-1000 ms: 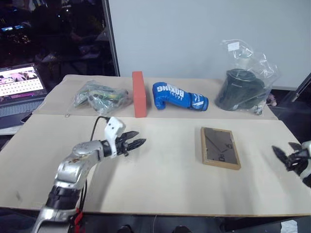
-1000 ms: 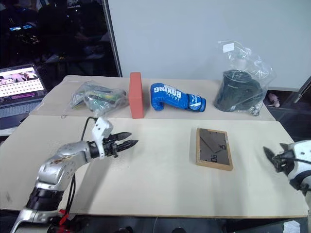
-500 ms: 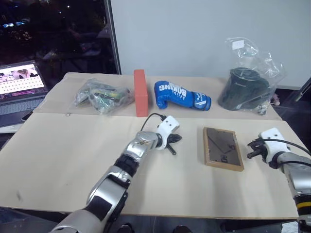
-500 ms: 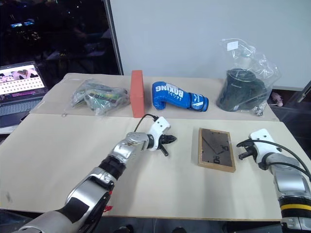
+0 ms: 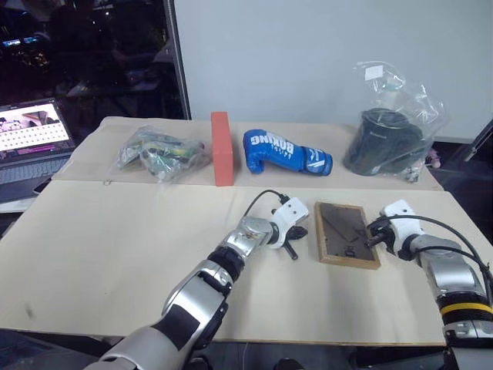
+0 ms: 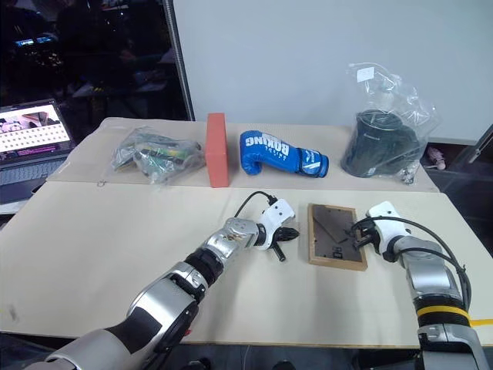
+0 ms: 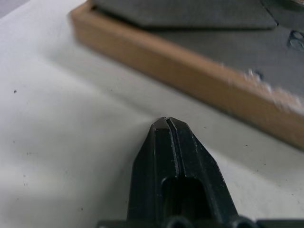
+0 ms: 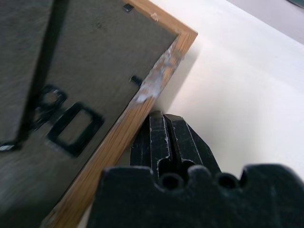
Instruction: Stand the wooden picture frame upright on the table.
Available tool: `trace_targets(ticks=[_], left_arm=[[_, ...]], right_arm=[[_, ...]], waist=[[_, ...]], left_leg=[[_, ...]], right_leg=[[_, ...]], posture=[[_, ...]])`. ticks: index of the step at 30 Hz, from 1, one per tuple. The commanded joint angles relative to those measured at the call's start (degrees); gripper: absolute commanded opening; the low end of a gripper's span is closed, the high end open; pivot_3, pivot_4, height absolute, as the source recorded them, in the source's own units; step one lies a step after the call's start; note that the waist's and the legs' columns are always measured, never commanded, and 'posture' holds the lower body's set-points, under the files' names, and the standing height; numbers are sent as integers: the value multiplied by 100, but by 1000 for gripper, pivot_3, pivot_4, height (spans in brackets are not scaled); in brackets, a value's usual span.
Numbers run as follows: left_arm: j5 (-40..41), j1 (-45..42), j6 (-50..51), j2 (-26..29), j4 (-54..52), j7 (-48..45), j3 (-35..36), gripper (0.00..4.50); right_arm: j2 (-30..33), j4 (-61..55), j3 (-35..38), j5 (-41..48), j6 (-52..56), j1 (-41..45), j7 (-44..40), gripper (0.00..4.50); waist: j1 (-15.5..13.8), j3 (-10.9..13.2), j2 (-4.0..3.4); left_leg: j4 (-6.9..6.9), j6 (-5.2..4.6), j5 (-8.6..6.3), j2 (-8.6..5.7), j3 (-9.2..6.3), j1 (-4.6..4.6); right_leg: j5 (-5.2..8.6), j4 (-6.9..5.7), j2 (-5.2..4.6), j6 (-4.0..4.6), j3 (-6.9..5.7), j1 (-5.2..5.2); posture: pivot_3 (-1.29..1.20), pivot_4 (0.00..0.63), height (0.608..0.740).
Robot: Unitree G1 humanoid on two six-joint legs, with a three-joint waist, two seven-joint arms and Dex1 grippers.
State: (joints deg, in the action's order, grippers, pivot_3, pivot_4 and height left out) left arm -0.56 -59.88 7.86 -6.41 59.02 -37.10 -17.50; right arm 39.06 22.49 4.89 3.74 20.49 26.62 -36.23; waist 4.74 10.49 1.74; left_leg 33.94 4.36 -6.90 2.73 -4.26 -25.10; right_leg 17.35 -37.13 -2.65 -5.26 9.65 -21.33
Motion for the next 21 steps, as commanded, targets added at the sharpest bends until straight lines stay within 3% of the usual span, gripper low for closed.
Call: trace_targets(ticks=[1, 8, 13, 21], left_arm=[[-54, 456, 187, 29, -479, -123, 41, 0], [-22, 1459, 1341, 1005, -2423, -441, 169, 0], [-2, 2005, 2158, 1937, -3669, -594, 381, 0], [380, 3261, 3395, 3481, -5535, -898, 926, 0]], right_arm=[[-493, -847, -255, 375, 639, -181, -207, 56], [-1266, -2261, -1029, 508, 2099, -556, -226, 56], [-1835, -2559, -1458, 439, 2477, -432, -155, 56], [-2402, -2435, -1804, 362, 2417, -179, -153, 56]], waist=[[71, -4, -1], [238, -20, 0], [391, -50, 47], [611, -54, 50]], left_leg=[[-1, 0, 0, 1, -1, 3], [-9, 1, 0, 10, -10, 40], [-8, 2, -1, 13, -11, 70], [-20, 2, -1, 28, -17, 105]], right_leg=[[0, -1, 1, 0, 0, 1], [-2, -16, 13, 4, 0, 22], [4, -48, 17, 13, 1, 29], [22, -93, 34, 44, 2, 28]], posture=[[0, 150, 740], [0, 150, 740], [0, 150, 740], [0, 150, 740]])
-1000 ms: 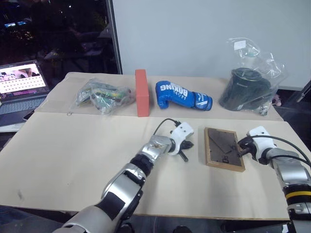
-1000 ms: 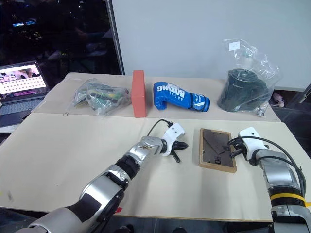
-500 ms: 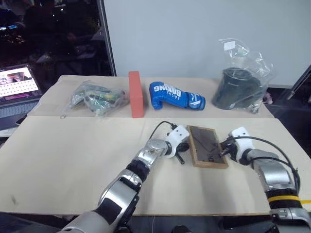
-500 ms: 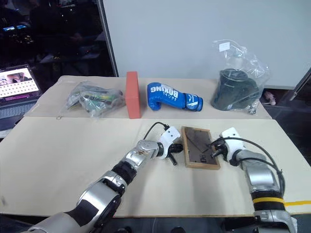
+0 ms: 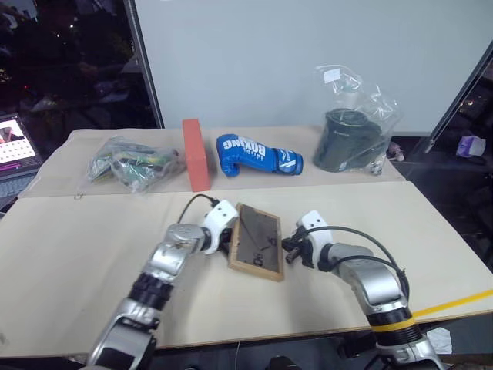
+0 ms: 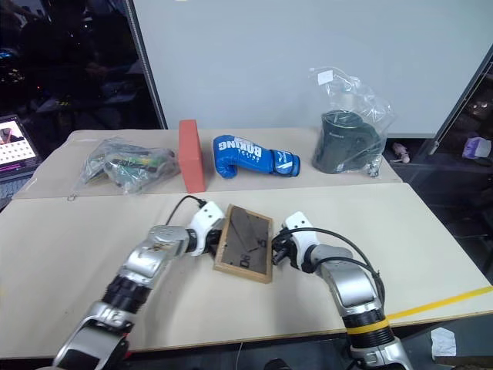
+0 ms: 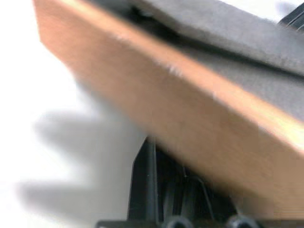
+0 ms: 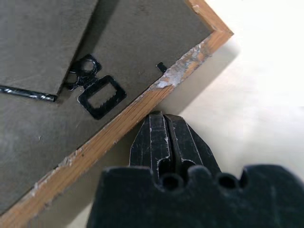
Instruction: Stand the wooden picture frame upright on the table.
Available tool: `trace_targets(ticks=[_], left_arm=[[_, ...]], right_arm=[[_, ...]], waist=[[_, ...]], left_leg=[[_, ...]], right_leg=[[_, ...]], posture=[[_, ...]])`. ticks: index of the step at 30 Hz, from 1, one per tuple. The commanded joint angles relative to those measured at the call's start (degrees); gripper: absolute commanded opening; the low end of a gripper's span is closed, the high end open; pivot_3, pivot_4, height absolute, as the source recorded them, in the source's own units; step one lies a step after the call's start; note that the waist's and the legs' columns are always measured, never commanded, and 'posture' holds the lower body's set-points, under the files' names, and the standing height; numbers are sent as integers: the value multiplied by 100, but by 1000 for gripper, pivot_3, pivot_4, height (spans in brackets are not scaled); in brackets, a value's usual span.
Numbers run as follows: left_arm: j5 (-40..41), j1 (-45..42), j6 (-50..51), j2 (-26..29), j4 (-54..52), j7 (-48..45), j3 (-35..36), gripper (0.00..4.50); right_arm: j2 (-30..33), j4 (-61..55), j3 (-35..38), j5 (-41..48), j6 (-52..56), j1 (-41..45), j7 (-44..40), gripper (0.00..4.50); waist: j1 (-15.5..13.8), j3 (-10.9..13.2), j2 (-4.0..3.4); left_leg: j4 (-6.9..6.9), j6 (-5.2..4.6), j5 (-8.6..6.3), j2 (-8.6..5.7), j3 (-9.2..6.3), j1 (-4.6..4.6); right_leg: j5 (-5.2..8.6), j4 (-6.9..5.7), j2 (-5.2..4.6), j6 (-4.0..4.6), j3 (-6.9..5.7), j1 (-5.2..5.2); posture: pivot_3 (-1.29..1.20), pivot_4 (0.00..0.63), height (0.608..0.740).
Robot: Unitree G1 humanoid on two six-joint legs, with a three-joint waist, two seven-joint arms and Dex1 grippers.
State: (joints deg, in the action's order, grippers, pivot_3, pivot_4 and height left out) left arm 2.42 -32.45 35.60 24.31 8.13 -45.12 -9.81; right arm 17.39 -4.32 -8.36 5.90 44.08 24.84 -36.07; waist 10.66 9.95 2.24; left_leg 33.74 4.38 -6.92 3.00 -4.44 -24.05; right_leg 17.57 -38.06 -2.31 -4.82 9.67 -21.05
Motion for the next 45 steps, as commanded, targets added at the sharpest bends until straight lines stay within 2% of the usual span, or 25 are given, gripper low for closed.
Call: trace_targets(ticks=[1, 6, 16, 19, 23, 25, 28, 31, 34, 36, 39, 41, 43, 45], left_arm=[[179, 711, 774, 525, -641, -151, 176, 0], [503, 1705, 1218, 1137, -1397, -179, 486, 0], [988, 2168, 1628, 1429, -1717, 218, 1279, 0], [1195, 2186, 1823, 1439, -1618, 402, 1742, 0], [1562, 2432, 2050, 1574, -1712, 267, 2063, 0], [1893, 2457, 2173, 1486, -1748, 269, 2445, 0], [2761, 1953, 3472, 1142, -1816, 591, 3668, 0], [3569, 1645, 5354, 1581, -1746, 98, 4320, 0], [4779, 1381, 5690, 1836, -1001, 86, 4602, 685], [5570, 1362, 5690, 1977, -704, 362, 4403, 1446], [6729, 1518, 5690, 2056, -607, 993, 3655, 2601], [7321, 1627, 5690, 1971, -685, 1444, 3212, 3286], [7654, 1514, 5690, 1571, -489, 2103, 3081, 4003], [7836, 1334, 5690, 1051, -292, 2728, 2933, 4431]], right_arm=[[-278, 315, -533, 123, 20, 20, -183, 56], [-466, 550, -706, 136, -142, 1, -303, 56], [-601, 587, -814, 114, -192, 60, -426, 56], [-621, 691, -816, 84, -294, 96, -454, 56], [-498, 993, -696, -7, -493, 237, -477, 56], [-353, 1009, -586, 8, -526, 276, -536, 56], [88, 830, -385, 77, -613, 249, -798, 56], [852, 318, -593, 72, -1335, 35, -1589, 56], [1493, -22, -721, 145, -2055, -208, -2277, 0], [1735, -29, -756, 137, -2421, -318, -2515, 0], [1719, 143, -740, 174, -2720, -363, -2553, 0], [1687, 224, -773, 144, -2831, -357, -2554, 0], [1620, 286, -812, 108, -2905, -318, -2524, 0], [1502, 327, -826, 106, -2961, -265, -2470, 0]], waist=[[23, -1, 0], [69, -23, 6], [119, -51, 7], [124, -51, 7], [130, -51, 7], [123, -51, 7], [50, -48, 9], [-107, -24, 37], [-273, -18, 32], [-365, -17, 31], [-442, -13, 39], [-449, -12, 39], [-468, -12, 39], [-513, -12, 39]], left_leg=[[-2, 0, 0, 2, 0, 1], [-8, 2, -2, 8, -1, 9], [-89, 5, -3, 9, 0, 77], [-93, 5, -3, 11, -1, 77], [-94, 6, -4, 12, -1, 77], [-94, 8, -5, 11, -1, 78], [-93, 9, -6, 9, -1, 66], [-83, 6, -3, 7, -5, 22], [-73, 8, -3, 1, -9, -52], [-77, 13, -6, -7, -9, -69], [-81, 26, -14, -6, -10, -75], [-80, 26, -14, -5, -12, -84], [-78, 26, -14, -6, -11, -84], [-76, 26, -14, -6, -12, -82]], right_leg=[[0, 0, 3, 1, 0, 0], [7, 1, 5, 12, 0, 3], [32, 0, 8, 54, 0, 12], [34, 0, 10, 58, 1, 9], [34, 0, 11, 58, 1, 3], [34, 0, 11, 59, 2, 2], [35, 2, 9, 60, 2, -2], [33, 1, 9, 51, -3, -29], [40, 7, 1, 33, -12, -86], [47, 7, -16, 28, -23, -101], [46, 6, -19, 37, -30, -105], [42, 6, -21, 43, -31, -112], [35, 5, -22, 55, -30, -111], [35, 1, -20, 55, -32, -111]], posture=[[0, 150, 740], [0, 150, 740], [0, 150, 740], [0, 150, 740], [0, 150, 740], [0, 150, 740], [0, 150, 740], [0, 150, 740], [0, 150, 740], [0, 150, 740], [0, 150, 740], [0, 150, 740], [0, 150, 740], [0, 150, 740]])
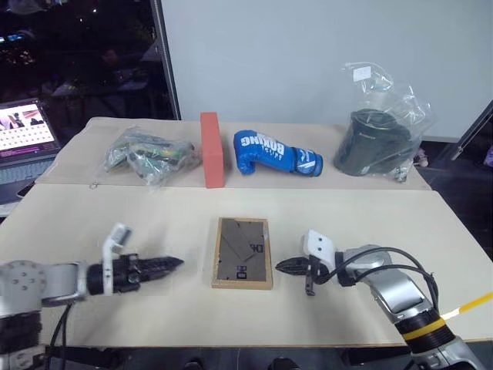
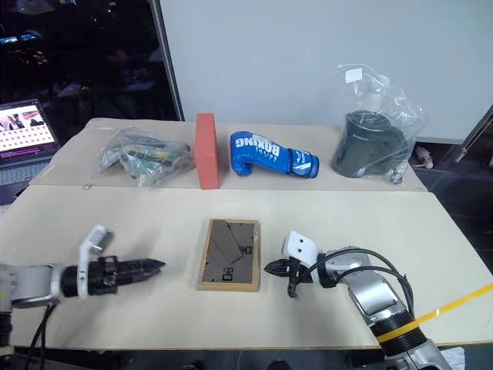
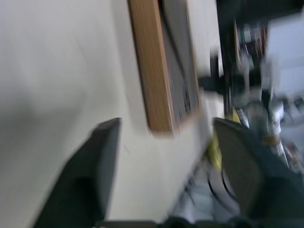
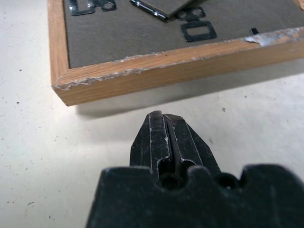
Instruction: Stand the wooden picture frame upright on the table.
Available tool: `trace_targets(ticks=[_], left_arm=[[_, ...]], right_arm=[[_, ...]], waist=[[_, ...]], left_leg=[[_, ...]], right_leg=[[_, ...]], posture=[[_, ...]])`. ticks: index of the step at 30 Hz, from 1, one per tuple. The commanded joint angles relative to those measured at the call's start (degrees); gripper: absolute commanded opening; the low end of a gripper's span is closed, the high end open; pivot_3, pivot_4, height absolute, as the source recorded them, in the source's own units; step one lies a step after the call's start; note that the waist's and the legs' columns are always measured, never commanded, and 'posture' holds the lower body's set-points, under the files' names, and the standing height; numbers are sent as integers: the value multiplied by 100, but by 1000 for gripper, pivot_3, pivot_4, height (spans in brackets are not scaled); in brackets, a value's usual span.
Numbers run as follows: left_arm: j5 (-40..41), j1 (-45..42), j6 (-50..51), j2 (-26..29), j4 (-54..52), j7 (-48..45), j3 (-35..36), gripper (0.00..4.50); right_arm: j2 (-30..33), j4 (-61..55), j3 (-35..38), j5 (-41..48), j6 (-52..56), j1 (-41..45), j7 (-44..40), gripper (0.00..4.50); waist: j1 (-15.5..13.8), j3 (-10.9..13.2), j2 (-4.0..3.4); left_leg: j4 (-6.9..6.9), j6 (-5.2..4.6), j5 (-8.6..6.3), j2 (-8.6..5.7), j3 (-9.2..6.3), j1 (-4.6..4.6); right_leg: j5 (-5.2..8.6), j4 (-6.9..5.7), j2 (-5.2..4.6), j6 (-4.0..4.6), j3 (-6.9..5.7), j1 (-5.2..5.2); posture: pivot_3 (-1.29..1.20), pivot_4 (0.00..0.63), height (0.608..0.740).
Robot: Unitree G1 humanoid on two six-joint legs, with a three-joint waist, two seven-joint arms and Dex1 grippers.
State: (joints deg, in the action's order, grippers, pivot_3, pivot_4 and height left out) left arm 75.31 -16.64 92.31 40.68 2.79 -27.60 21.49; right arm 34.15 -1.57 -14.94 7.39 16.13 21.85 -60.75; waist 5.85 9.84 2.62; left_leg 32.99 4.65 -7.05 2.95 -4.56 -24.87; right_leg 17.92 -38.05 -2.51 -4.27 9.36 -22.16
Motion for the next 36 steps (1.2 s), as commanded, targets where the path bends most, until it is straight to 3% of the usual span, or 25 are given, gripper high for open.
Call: trace_targets(ticks=[1, 10, 19, 22, 29, 32, 35, 36], left_arm=[[621, -320, 19, -778, 337, 1280, -283, 4431], [1106, -751, -30, -2134, 593, 2750, -527, 4431], [1411, -873, -358, -2121, 1053, 3446, -378, 4431], [1802, -872, -520, -2092, 1153, 3629, -367, 3844], [2625, -785, -1050, -2086, 1112, 4175, -655, 1239], [2818, -755, -1282, -2063, 1107, 4373, -810, 1182], [3270, -808, -1441, -1926, 918, 4206, -891, 1181], [3273, -823, -1434, -1857, 812, 4065, -912, 1181]], right_arm=[[-220, 58, -172, -38, -177, 48, 6, 0], [-321, 75, -127, -141, -211, 51, 52, 0], [-281, 50, -96, -178, -176, -36, 101, 0], [-251, 57, -73, -173, -172, -51, 107, 0], [-146, -9, 305, 117, 198, -65, 158, 0], [96, -142, 481, 256, 380, -210, 71, 0], [640, -258, 1147, 793, 963, -437, -131, 0], [778, -313, 1375, 1048, 1266, -430, -195, 297]], waist=[[-43, -1, 1], [-181, -2, -3], [-188, -3, -4], [-184, -3, -4], [-202, -2, -3], [-233, -2, -3], [-287, -1, -3], [-304, 0, -3]], left_leg=[[4, 1, 1, 0, -1, 3], [54, 22, 16, -4, -7, 4], [68, 22, 15, -6, -8, 4], [74, 22, 15, -6, -9, 5], [75, 23, 15, -6, -9, -1], [78, 22, 15, -10, -10, -8], [80, 22, 15, -12, -11, -18], [82, 22, 15, -14, -11, -27]], right_leg=[[0, -1, 1, -1, -3, 3], [-6, 0, 0, -29, -7, 28], [-7, 2, 1, -32, -7, 40], [-8, 2, 1, -35, -7, 45], [-9, 4, 0, -36, -7, 41], [-10, 7, -1, -36, -7, 40], [-11, 11, -4, -37, -7, 34], [-11, 12, -5, -38, -7, 24]], posture=[[0, 150, 740], [0, 150, 740], [0, 150, 740], [0, 150, 740], [0, 150, 740], [0, 150, 740], [0, 150, 740], [0, 150, 740]])
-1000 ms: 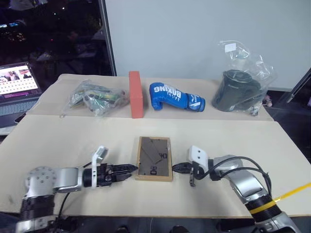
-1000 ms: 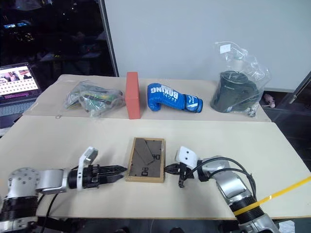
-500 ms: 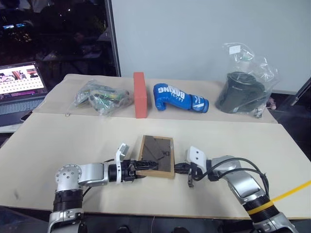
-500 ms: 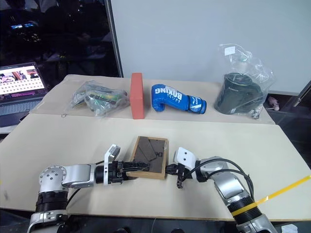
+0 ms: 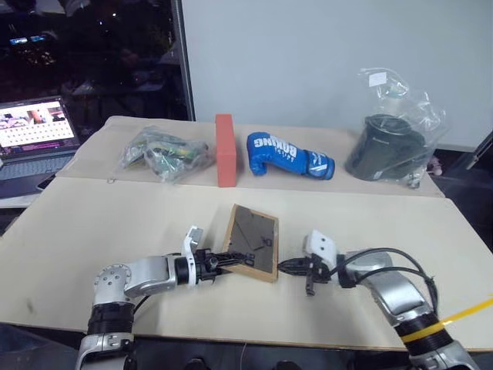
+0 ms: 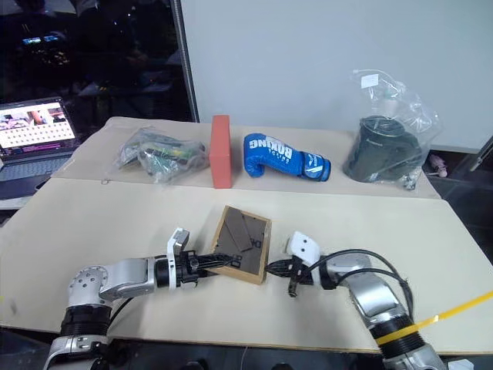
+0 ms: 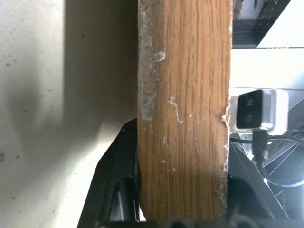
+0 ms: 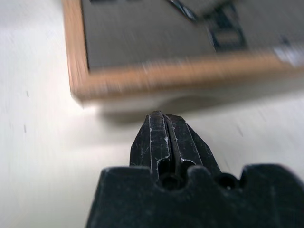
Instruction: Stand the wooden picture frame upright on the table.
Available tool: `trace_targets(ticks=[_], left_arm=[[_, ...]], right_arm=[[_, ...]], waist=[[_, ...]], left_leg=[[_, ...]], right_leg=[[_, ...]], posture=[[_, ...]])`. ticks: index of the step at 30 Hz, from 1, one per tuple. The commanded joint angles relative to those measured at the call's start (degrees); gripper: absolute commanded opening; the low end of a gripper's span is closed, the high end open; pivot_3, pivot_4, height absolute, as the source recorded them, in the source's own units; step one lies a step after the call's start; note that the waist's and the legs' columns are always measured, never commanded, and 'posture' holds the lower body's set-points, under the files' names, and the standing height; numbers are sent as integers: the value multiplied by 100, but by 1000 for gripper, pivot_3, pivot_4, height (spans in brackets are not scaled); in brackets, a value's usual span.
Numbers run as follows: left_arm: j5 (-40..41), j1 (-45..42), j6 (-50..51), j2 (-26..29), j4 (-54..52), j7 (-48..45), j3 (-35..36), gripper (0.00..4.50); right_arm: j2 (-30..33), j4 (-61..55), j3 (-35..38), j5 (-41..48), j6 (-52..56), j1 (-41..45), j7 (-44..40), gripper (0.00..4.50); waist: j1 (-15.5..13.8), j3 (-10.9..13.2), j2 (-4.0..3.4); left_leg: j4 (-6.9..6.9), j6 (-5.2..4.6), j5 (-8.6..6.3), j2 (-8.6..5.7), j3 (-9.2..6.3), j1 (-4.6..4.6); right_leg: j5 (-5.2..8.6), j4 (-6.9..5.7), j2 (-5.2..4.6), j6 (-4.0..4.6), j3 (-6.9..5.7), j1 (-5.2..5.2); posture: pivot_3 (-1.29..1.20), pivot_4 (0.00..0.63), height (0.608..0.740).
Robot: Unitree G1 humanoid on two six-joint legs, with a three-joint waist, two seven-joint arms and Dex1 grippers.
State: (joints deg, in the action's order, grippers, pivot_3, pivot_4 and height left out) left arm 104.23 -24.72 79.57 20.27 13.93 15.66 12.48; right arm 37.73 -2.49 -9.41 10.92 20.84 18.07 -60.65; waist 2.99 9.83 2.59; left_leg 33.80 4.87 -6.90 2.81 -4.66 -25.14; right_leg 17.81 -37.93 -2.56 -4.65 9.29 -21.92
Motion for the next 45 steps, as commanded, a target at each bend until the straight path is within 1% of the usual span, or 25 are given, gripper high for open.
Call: trace_targets(ticks=[1, 3, 5, 6, 7, 8, 9, 12, 13, 17, 22, 26, 29, 30, 36, 40, 42, 45], left_arm=[[319, -23, -144, 260, -395, -371, -50, 1181], [319, -39, -186, 361, -457, -476, -133, 1181], [258, -109, -228, 448, -559, -626, -213, 1181], [172, -141, -250, 479, -620, -678, -263, 1181], [36, -174, -300, 490, -709, -733, -300, 1181], [-126, -223, -444, 416, -841, -776, -325, 1181], [-236, -256, -560, 354, -928, -812, -345, 1181], [-376, -342, -719, 192, -1103, -852, -480, 1181], [-356, -356, -769, 149, -1132, -830, -504, 1181], [-188, -375, -874, 116, -1298, -807, -572, 1181], [118, -393, -875, 130, -1471, -791, -798, 1181], [259, -433, -901, 174, -1422, -787, -912, 1181], [241, -477, -923, 223, -1397, -850, -927, 1181], [251, -481, -913, 251, -1403, -859, -949, 1181], [246, -506, -955, 308, -1405, -895, -1065, 1181], [336, -593, -973, 324, -1242, -859, -1089, 1181], [733, -666, -929, 228, -861, -835, -943, 1181], [877, -761, -814, 231, -608, -879, -825, 1181]], right_arm=[[524, -281, 990, 935, 1061, 9, -272, 641], [581, -386, 1259, 1375, 1532, 244, -279, 1167], [480, -436, 1534, 1938, 2132, 774, -185, 1799], [413, -450, 1560, 2102, 2346, 1005, -127, 2138], [338, -460, 1528, 2208, 2553, 1206, -51, 2517], [249, -505, 1338, 2238, 2743, 1369, -15, 2901], [203, -534, 1199, 2259, 2875, 1461, 12, 3171], [-222, -408, 927, 2264, 3122, 1778, 346, 4212], [-299, -353, 841, 2234, 3144, 1847, 383, 4470], [-443, -197, 621, 2247, 3265, 1953, 366, 4470], [-746, -35, 355, 2154, 3076, 1990, 364, 4470], [-907, -10, 370, 2196, 2898, 2063, 254, 4470], [-930, 471, 395, 1869, 2757, 2270, 565, 4470], [-922, 590, 426, 1840, 2682, 2333, 532, 4470], [-1025, 745, 304, 1875, 2601, 2576, 251, 4470], [-1040, 411, 242, 2073, 2473, 2506, -186, 4470], [-844, 13, 148, 2021, 1967, 2258, -679, 4470], [-724, -61, 98, 1797, 1463, 2108, -850, 4470]], waist=[[-14, 6, -3], [8, 10, -9], [49, 14, -17], [82, 19, -18], [92, 20, -19], [88, 21, -17], [80, 21, -16], [37, 22, -14], [26, 22, -14], [-53, 25, -15], [-46, 25, -15], [-42, 25, -16], [-33, 25, -16], [-35, 25, -16], [-42, 26, -16], [-40, 27, -17], [-55, 28, -18], [-52, 28, -18]], left_leg=[[1, 0, 0, 0, 0, -14], [1, -1, 1, 1, 0, -20], [-2, -1, 1, 1, 0, -17], [-1, -1, 1, 1, 0, -17], [1, -1, 1, 1, 0, -18], [0, -1, 2, 1, 0, -18], [1, -1, 1, 1, -1, -18], [-2, 0, 1, 1, -2, -27], [0, -1, 1, 1, -3, -39], [-1, -3, 0, -1, -3, -58], [2, -3, 0, 0, -8, -62], [5, -3, 0, 0, -9, -61], [5, -3, 1, 0, -9, -61], [5, -3, 1, 0, -9, -60], [4, -3, 0, 0, -10, -61], [4, -3, 1, 0, -10, -61], [5, -3, 1, 0, -10, -62], [5, -3, 0, 0, -16, -66]], right_leg=[[-1, -2, 1, 0, 0, -17], [-12, -6, 2, 18, 1, -27], [-13, -7, 3, 21, 1, -26], [-12, -8, 2, 19, 1, -27], [-12, -8, 2, 16, 2, -27], [-11, -7, 2, 12, 1, -26], [-11, -6, 3, 11, 1, -24], [-12, 8, 3, 13, -2, -23], [-17, 13, 1, 20, -3, -30], [-24, 15, 0, 30, -4, -42], [-25, 11, 0, 31, -11, -44], [-26, 5, 1, 31, -11, -45], [-26, 6, 1, 31, -12, -45], [-26, 4, 1, 32, -12, -45], [-26, 5, 1, 32, -14, -44], [-26, 2, 1, 32, -15, -45], [-26, 3, 1, 32, -15, -45], [-17, 9, 0, 17, -25, -42]], posture=[[0, 150, 740], [0, 150, 740], [0, 150, 740], [0, 150, 740], [0, 150, 740], [0, 150, 740], [0, 150, 740], [0, 150, 740], [0, 150, 740], [0, 150, 740], [0, 150, 740], [0, 150, 740], [0, 150, 740], [0, 150, 740], [0, 150, 740], [0, 150, 740], [0, 150, 740], [0, 150, 740]])
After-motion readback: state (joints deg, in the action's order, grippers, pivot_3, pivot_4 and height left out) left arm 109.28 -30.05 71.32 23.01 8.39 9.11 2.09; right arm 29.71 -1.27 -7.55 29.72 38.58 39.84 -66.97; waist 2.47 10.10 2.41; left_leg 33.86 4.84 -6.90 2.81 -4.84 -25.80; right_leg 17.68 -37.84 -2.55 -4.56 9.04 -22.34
